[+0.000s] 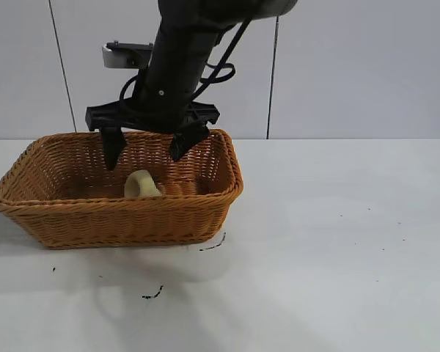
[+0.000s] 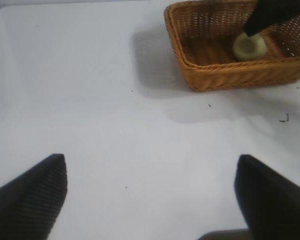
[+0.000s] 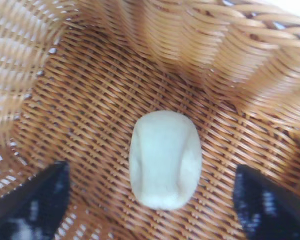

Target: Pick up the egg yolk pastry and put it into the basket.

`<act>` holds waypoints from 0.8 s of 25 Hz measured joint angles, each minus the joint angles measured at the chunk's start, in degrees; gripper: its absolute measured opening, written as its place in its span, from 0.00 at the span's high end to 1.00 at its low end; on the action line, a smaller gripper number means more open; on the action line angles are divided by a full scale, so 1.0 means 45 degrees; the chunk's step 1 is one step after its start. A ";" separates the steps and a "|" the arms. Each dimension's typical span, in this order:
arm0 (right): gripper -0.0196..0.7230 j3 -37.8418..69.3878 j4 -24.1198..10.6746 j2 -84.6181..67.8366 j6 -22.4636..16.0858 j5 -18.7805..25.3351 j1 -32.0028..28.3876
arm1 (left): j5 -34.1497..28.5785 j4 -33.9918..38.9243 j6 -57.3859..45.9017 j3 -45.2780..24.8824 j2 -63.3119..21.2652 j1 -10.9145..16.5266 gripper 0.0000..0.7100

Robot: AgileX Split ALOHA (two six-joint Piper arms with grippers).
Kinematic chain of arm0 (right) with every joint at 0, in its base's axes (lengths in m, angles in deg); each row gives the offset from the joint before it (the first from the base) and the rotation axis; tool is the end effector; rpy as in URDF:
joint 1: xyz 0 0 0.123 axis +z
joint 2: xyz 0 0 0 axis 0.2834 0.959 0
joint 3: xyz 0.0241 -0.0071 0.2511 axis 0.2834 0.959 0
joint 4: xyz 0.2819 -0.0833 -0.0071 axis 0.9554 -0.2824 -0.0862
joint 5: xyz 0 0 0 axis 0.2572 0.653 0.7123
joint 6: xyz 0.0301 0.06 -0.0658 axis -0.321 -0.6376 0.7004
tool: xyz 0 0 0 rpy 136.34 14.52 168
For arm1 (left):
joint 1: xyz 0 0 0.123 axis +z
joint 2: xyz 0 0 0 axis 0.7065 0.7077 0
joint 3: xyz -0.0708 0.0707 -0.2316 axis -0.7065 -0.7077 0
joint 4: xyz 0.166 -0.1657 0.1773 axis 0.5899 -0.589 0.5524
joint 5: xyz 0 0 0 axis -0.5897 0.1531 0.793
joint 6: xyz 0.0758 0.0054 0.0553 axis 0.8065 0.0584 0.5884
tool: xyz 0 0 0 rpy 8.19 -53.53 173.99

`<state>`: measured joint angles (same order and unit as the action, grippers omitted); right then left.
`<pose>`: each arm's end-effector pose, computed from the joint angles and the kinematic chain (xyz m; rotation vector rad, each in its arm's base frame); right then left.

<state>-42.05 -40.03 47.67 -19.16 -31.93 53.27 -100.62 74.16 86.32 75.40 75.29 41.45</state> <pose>0.4318 0.3316 0.1584 -0.7204 2.5183 0.3648 0.0685 -0.0011 0.2960 0.0886 2.0397 0.0232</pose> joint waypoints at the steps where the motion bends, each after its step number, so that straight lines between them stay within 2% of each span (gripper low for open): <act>1: 0.05 -0.0053 0.0000 -0.0179 0.0000 0.0173 -0.0081 | 0.0000 0.0000 0.0000 0.0000 0.0000 0.0000 0.02; 5: 0.04 -0.0258 -0.0272 -0.0906 -0.0221 0.0883 -0.0888 | 0.0000 0.0000 0.0000 0.0000 0.0000 0.0000 0.02; 11: 0.04 -0.0290 -0.1247 -0.1173 -0.0480 0.2173 -0.3162 | 0.0000 0.0000 0.0000 0.0000 0.0000 0.0000 0.02; 20: 0.04 -0.0290 -0.1429 -0.1176 -0.0496 0.3699 -0.6522 | 0.0000 0.0000 0.0000 0.0000 0.0000 0.0000 0.02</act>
<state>-43.35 -46.46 42.37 -21.39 -15.28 23.92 -100.62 74.16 86.32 75.40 75.29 41.45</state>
